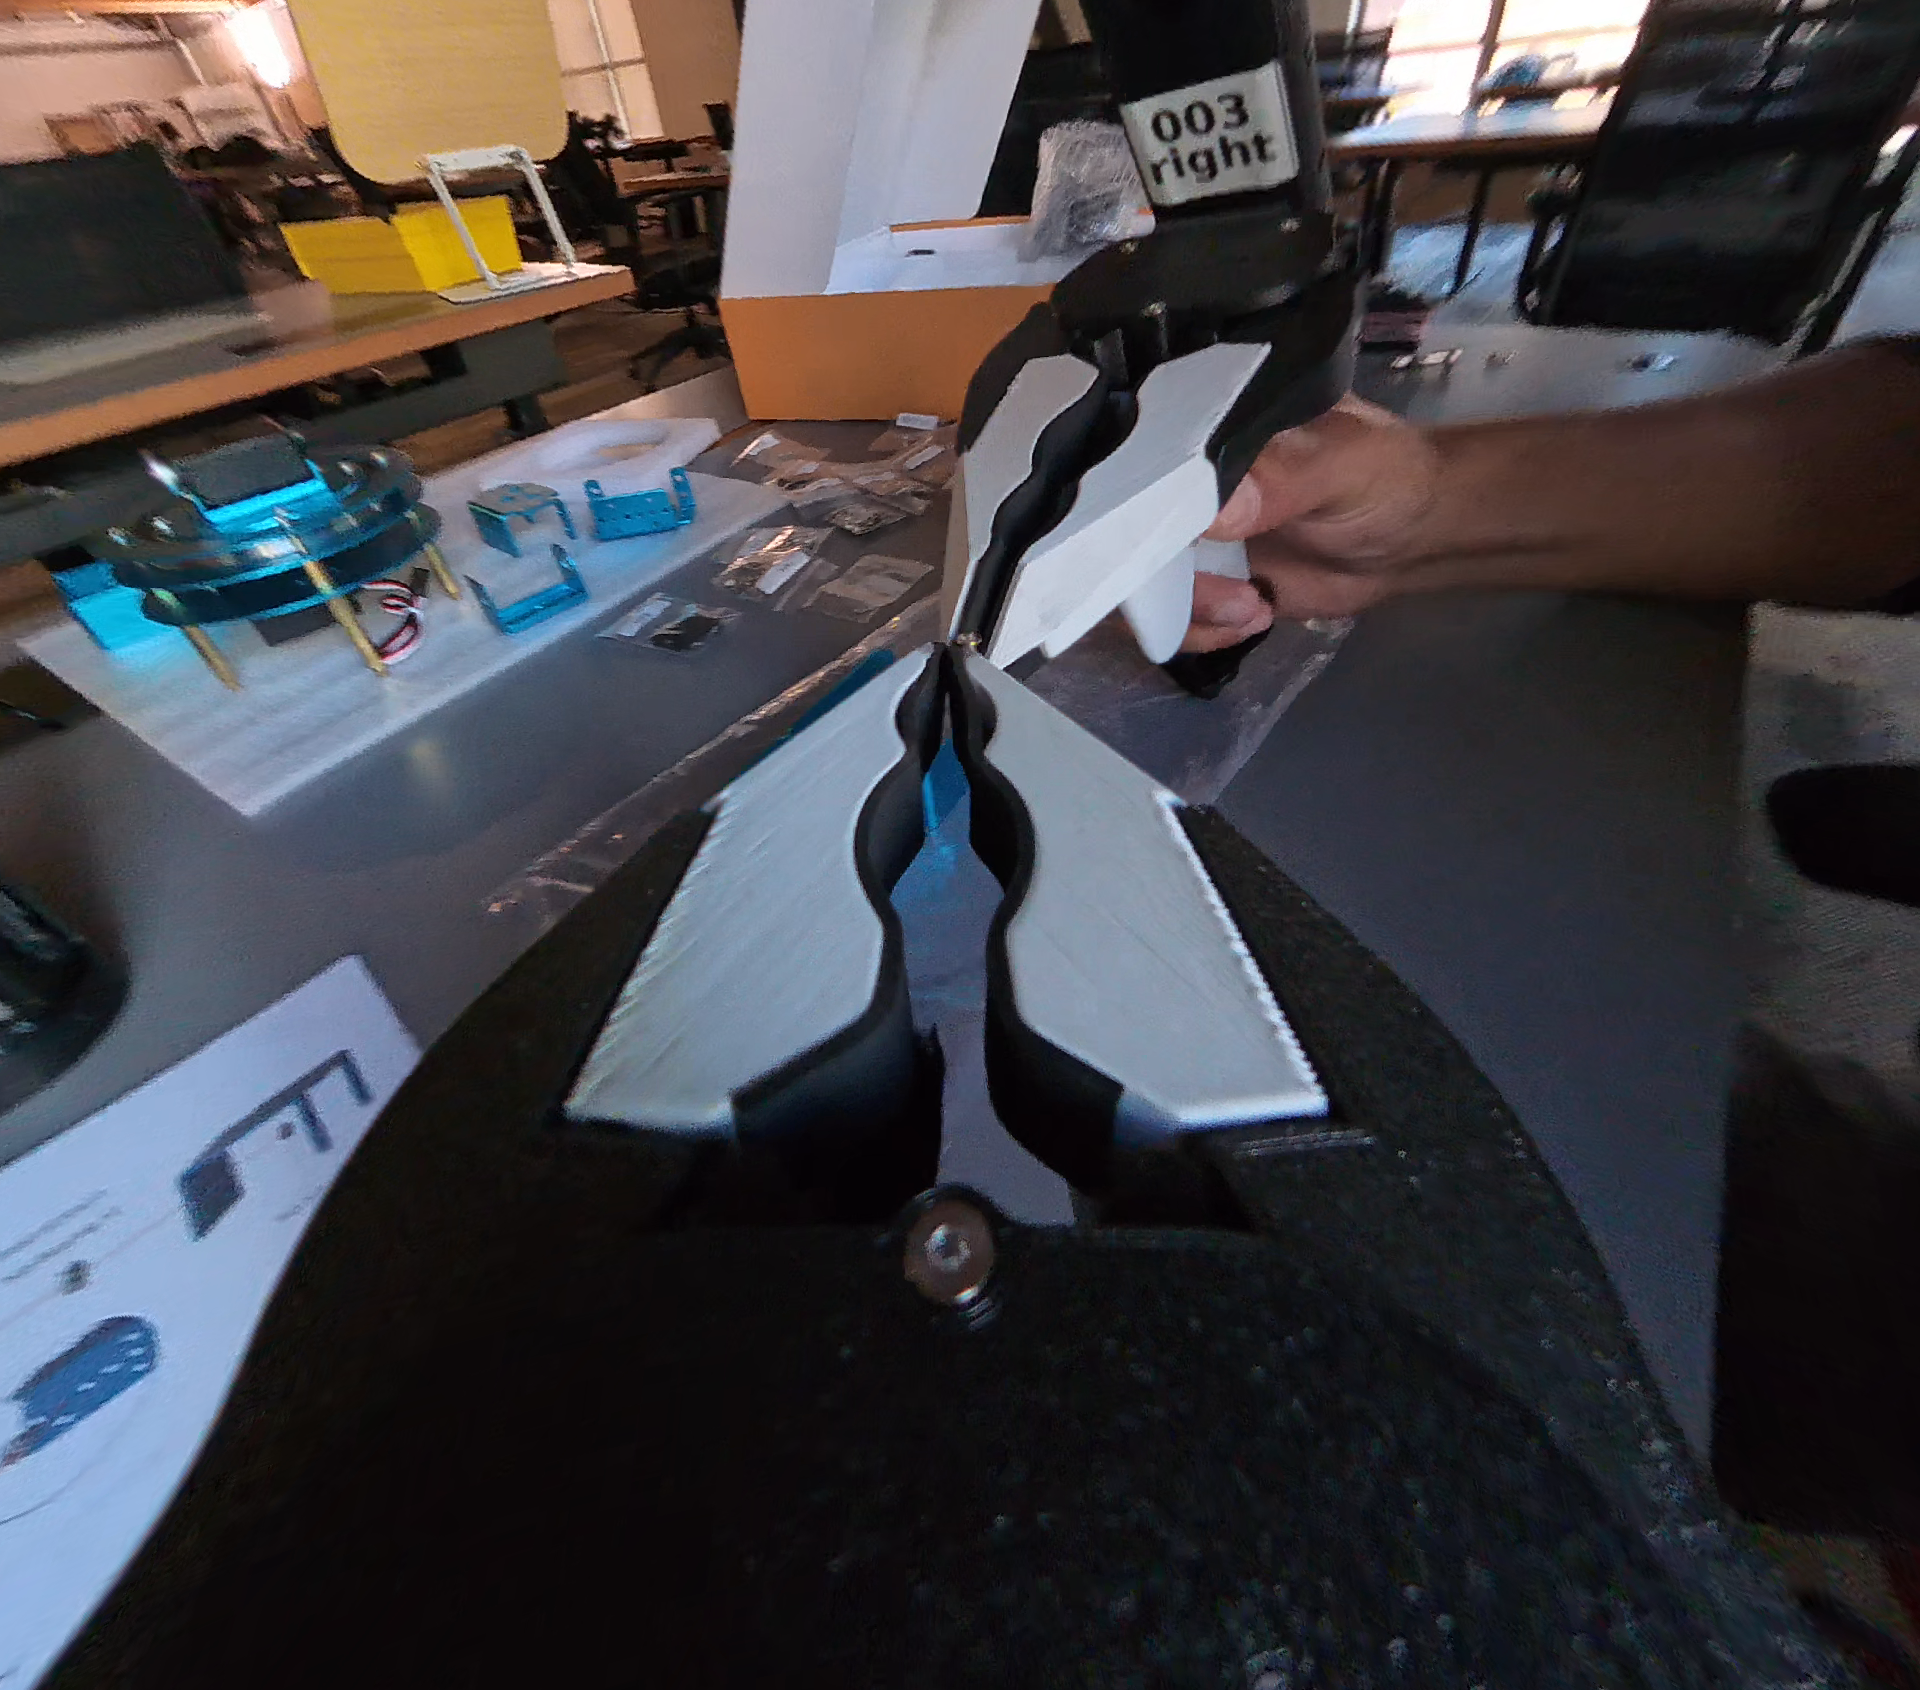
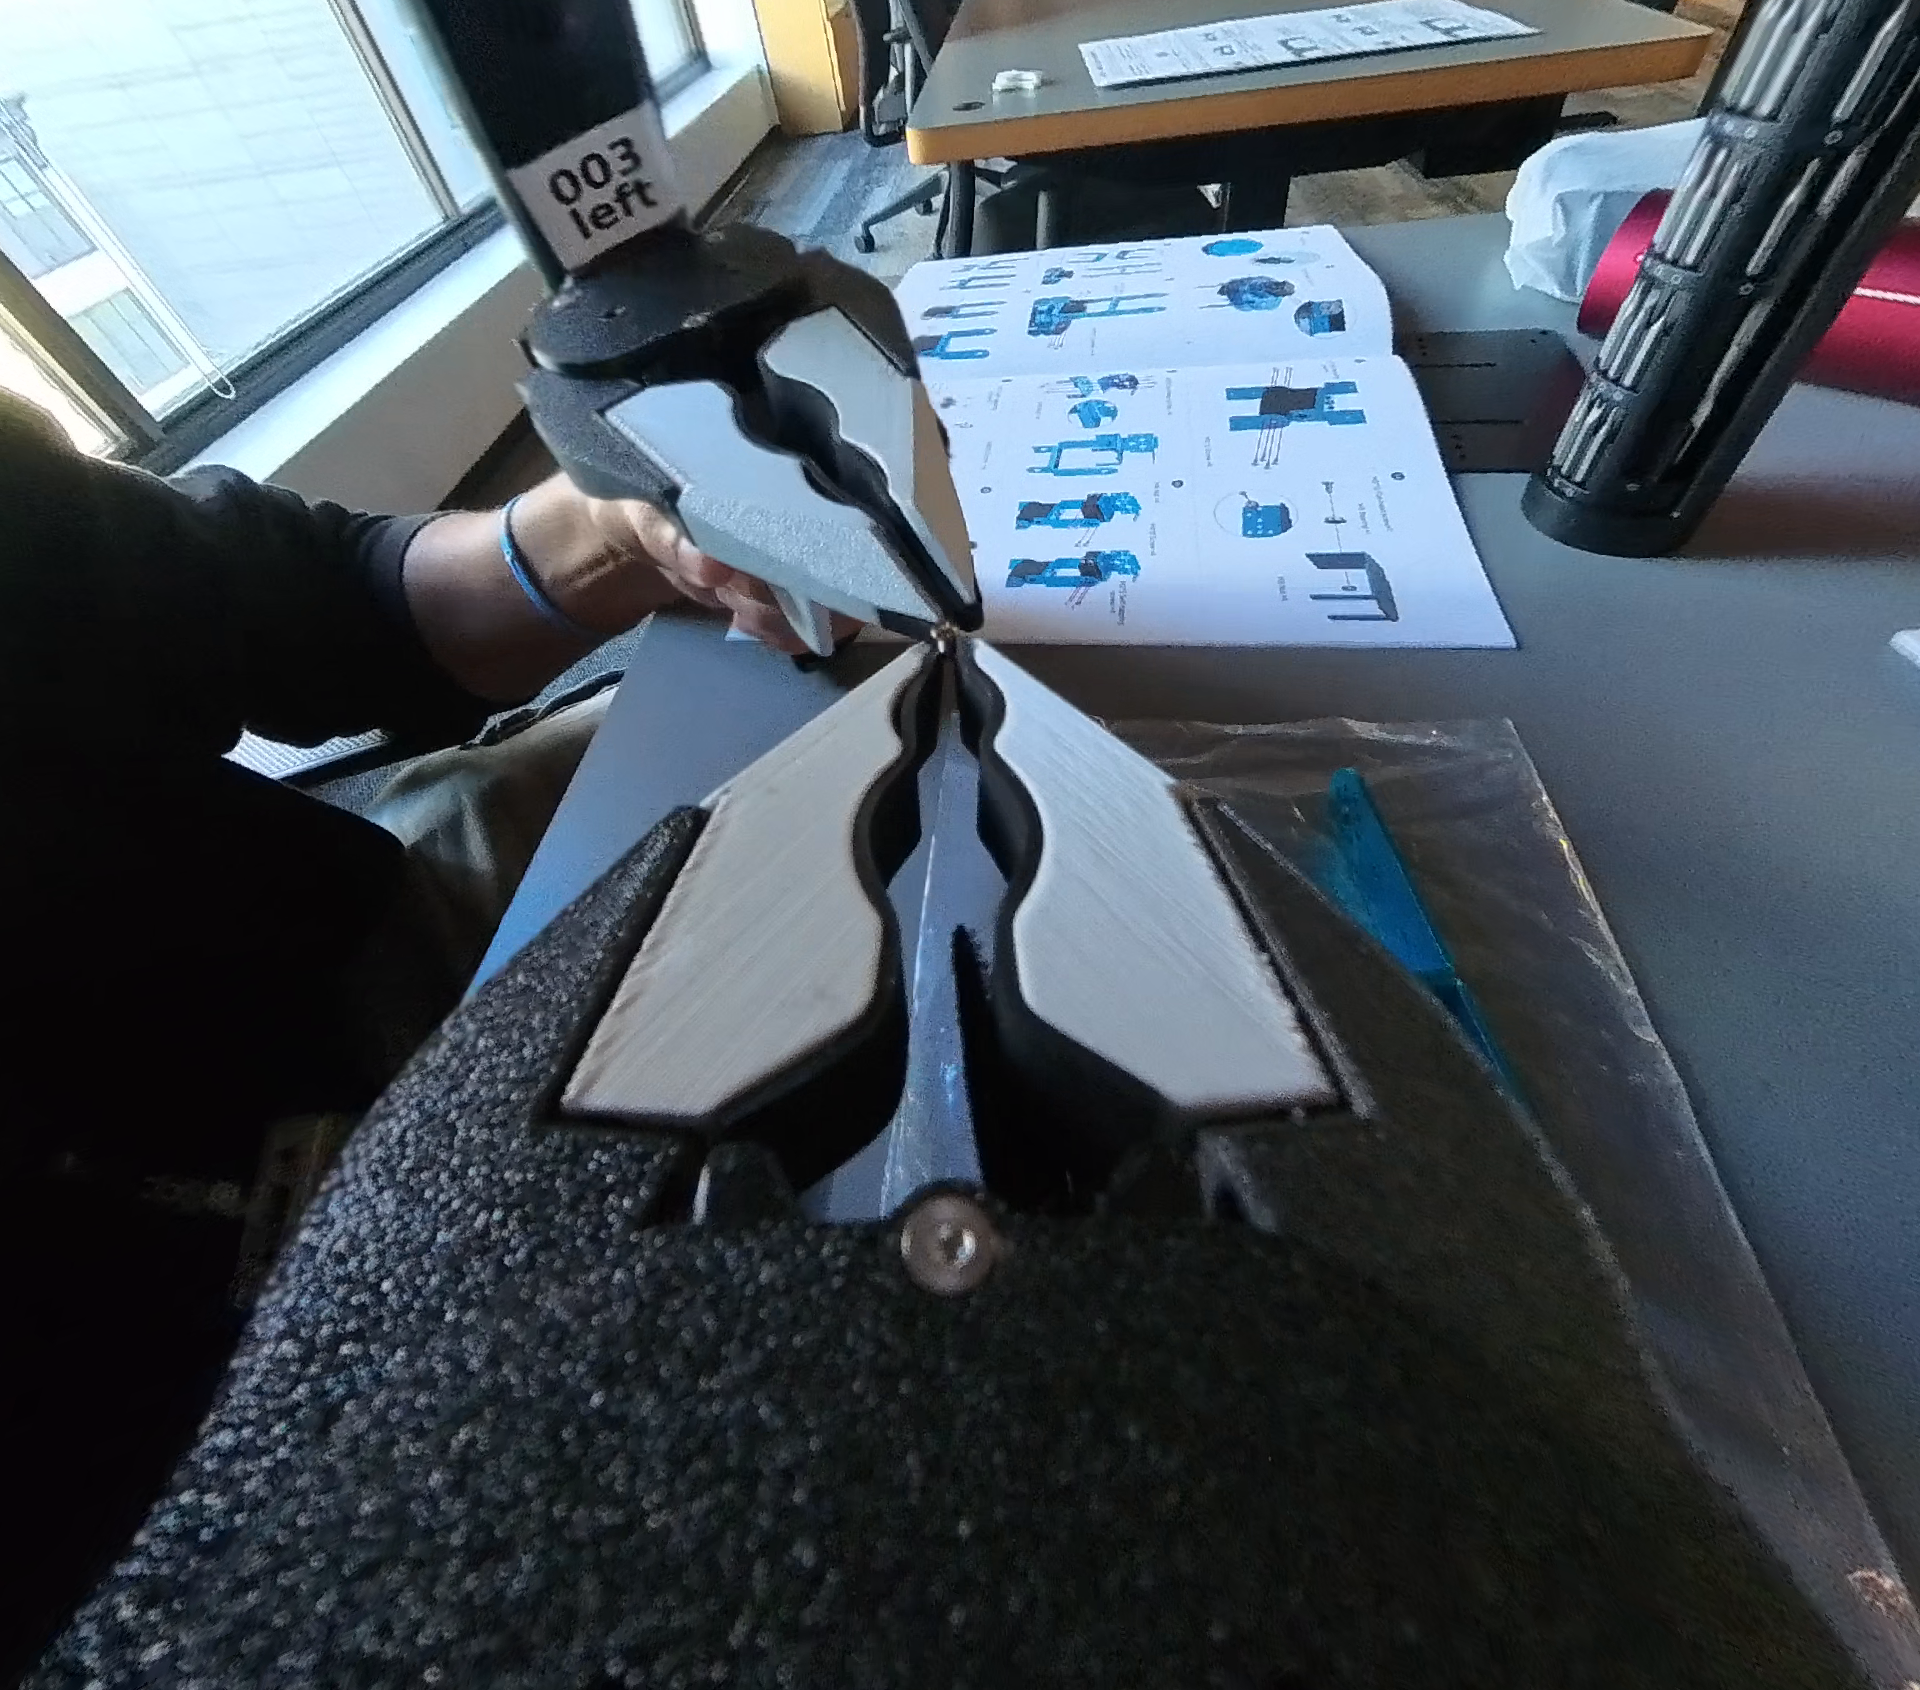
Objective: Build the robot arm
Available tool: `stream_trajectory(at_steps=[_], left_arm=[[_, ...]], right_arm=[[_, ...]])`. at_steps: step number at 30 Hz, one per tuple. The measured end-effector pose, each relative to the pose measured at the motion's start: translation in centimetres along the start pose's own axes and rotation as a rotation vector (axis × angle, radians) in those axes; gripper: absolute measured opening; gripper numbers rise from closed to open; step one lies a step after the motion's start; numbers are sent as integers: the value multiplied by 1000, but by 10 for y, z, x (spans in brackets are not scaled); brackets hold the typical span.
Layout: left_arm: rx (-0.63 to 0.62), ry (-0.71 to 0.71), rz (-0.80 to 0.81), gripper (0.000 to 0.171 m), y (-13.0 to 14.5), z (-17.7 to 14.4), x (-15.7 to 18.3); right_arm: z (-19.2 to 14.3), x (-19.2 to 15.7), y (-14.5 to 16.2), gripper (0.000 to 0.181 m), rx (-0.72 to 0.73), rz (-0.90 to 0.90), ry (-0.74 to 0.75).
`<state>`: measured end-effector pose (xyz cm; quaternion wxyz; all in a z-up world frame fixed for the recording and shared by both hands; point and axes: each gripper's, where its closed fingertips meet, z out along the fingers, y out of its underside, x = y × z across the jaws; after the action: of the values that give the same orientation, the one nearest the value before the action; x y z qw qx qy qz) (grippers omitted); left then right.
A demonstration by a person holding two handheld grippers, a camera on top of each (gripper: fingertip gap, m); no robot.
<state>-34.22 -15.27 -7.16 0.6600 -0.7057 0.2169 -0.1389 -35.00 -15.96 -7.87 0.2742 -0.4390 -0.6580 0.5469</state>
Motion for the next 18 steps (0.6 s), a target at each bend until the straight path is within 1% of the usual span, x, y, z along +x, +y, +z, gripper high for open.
stream_trajectory(at_steps=[4, 9, 18], left_arm=[[-80, -84, 220, 0, 8, 2, 0], [-183, -148, 417, 0, 19, 2, 0], [-366, -246, 750, 0, 40, 5, 0]], right_arm=[[2, 2, 8, 2, -37, 2, 7], [6, 4, 18, 2, -92, -22, 25], [10, 10, 38, 2, -233, -155, 115]])
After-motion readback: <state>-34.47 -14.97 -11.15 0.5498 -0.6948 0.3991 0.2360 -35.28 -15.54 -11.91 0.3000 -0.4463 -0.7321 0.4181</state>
